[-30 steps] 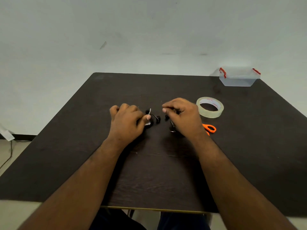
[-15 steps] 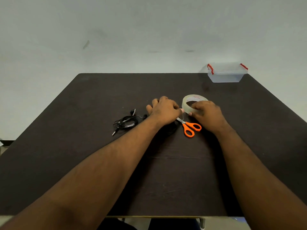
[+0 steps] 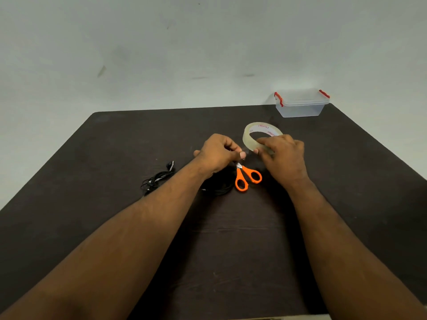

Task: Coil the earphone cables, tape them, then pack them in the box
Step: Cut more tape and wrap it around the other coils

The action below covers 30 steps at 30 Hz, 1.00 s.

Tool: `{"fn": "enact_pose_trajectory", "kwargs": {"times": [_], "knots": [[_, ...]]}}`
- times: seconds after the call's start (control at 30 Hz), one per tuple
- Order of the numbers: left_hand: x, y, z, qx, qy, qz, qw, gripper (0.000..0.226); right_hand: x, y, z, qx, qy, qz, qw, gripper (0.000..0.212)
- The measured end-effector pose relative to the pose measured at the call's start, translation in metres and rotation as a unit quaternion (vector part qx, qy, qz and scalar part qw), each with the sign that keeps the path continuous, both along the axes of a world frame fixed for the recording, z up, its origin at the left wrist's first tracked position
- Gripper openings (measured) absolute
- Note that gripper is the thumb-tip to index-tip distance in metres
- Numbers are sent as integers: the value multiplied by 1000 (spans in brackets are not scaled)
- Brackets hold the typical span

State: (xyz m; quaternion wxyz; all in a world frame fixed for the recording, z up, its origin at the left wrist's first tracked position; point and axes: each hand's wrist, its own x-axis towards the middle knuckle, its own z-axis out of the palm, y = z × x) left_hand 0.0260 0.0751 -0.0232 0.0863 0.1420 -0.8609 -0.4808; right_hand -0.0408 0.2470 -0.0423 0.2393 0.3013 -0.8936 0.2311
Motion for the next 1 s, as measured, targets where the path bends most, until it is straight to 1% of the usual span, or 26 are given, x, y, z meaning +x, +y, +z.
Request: {"fn": "enact_pose_trajectory", "kwargs": {"times": [0.03, 0.1, 0.13, 0.17, 0.3, 0.4, 0.43, 0.53, 0.6, 0.67, 0.7, 0.73, 0.8, 0.83, 0.9, 1.0], "knots": [[-1, 0, 4, -43, 1, 1, 999, 16, 0, 0, 0, -1, 2, -3, 1000, 27], [-3, 0, 12, -178, 7, 23, 984, 17, -1, 2, 0, 2, -6, -4, 1000, 29], [-3, -1, 15, -219, 8, 24, 975, 17, -1, 2, 0, 2, -10, -2, 1000, 30], [-4, -2, 18, -227, -1, 13, 974, 16, -1, 2, -1, 2, -15, 3, 1000, 31], [1, -6, 17, -139, -49, -30, 989, 16, -1, -1, -1, 16, -38, 20, 999, 32], [6, -5, 16, 30, -44, -71, 996, 13, -2, 0, 0, 4, -56, 35, 998, 32], [6, -5, 16, 64, -47, -70, 994, 13, -1, 0, 1, -5, -66, 38, 997, 33], [2, -2, 16, 62, -64, -52, 995, 7, 3, 0, 5, -34, -85, 30, 995, 36], [0, 1, 17, 58, -69, -26, 996, 7, 6, 1, 12, -75, -94, 42, 992, 25], [-3, 2, 17, 62, -66, -2, 996, 9, 10, 5, 17, -87, -145, 91, 981, 16], [-4, 2, 16, 68, -64, 9, 996, 10, 14, 7, 19, -59, -179, 110, 976, 14], [-5, 2, 15, 78, -62, 18, 995, 11, 17, 8, 19, -7, -204, 110, 973, 14], [-7, 3, 15, 97, -64, 33, 993, 14, 23, 6, 17, 95, -211, 72, 970, 17], [-7, 3, 15, 102, -67, 40, 992, 14, 24, 5, 17, 115, -204, 54, 971, 17], [-7, 4, 16, 119, -70, 52, 989, 13, 23, 3, 16, 102, -206, 40, 972, 15], [-9, 7, 16, 152, -76, 87, 982, 15, 20, 4, 17, 93, -251, 50, 962, 10]]}}
